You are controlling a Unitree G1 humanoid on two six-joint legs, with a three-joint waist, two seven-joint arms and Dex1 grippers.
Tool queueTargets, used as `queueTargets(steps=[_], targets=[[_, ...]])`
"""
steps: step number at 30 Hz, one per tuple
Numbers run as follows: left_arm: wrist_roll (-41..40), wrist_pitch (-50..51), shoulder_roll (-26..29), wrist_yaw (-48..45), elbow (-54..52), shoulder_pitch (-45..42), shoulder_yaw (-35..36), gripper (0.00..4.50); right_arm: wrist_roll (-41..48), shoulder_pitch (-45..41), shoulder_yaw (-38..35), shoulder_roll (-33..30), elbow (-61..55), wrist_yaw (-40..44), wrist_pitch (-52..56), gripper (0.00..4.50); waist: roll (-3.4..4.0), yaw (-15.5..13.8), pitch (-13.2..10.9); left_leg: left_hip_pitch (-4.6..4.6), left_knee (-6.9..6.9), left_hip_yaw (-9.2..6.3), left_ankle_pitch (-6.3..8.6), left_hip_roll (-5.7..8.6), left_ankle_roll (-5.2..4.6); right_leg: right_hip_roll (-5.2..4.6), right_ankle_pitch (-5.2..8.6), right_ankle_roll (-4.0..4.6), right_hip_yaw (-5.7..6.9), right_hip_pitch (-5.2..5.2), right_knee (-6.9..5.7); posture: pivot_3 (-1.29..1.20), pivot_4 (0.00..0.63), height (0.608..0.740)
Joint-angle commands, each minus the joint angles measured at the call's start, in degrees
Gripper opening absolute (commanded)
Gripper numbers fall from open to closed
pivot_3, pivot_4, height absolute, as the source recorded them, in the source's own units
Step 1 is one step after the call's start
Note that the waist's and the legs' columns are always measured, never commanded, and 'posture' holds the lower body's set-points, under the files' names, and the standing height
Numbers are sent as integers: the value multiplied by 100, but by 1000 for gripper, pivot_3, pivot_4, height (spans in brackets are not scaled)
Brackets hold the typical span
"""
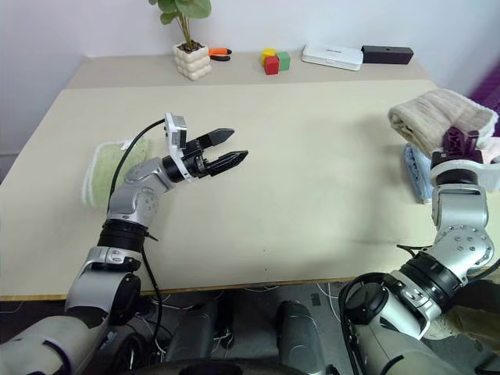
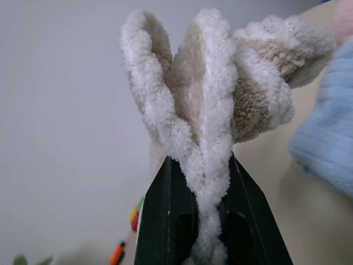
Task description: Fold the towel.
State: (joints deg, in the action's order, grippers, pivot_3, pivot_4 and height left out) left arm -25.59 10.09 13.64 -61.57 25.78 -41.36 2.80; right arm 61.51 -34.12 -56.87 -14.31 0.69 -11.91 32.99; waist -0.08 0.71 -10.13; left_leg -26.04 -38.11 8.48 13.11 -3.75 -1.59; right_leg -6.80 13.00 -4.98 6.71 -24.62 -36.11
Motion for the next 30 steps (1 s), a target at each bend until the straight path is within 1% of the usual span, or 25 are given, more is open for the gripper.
queueTargets(steps=[1,9,16,26,30], targets=[[-98,66,45,-85,-301,-161,13,4500,74,-17,-24,-15,138,-92,-552,31,0,4,0,0,0,0,0,0,0,0,0,0,0,0,0,0,150,740],[-113,271,57,-16,-547,-20,36,4500,24,-129,180,-174,819,20,-1220,31,6,9,2,2,0,2,-1,0,0,0,0,0,-1,0,-1,0,150,740],[-124,417,52,89,-767,96,45,4500,-134,-390,265,-499,1677,291,-1843,31,17,7,-2,4,0,8,-1,0,0,0,0,0,-4,0,-1,0,150,740],[-147,577,79,193,-972,213,62,4500,-157,-328,339,-557,1950,405,-2101,31,23,8,0,7,0,27,-1,-1,1,1,0,-1,-6,1,-2,0,150,740],[-128,572,69,211,-965,211,49,4500,-238,-150,446,-430,1845,282,-2071,31,24,6,0,7,0,28,-2,-1,2,1,0,-1,-7,1,-2,0,150,740]])
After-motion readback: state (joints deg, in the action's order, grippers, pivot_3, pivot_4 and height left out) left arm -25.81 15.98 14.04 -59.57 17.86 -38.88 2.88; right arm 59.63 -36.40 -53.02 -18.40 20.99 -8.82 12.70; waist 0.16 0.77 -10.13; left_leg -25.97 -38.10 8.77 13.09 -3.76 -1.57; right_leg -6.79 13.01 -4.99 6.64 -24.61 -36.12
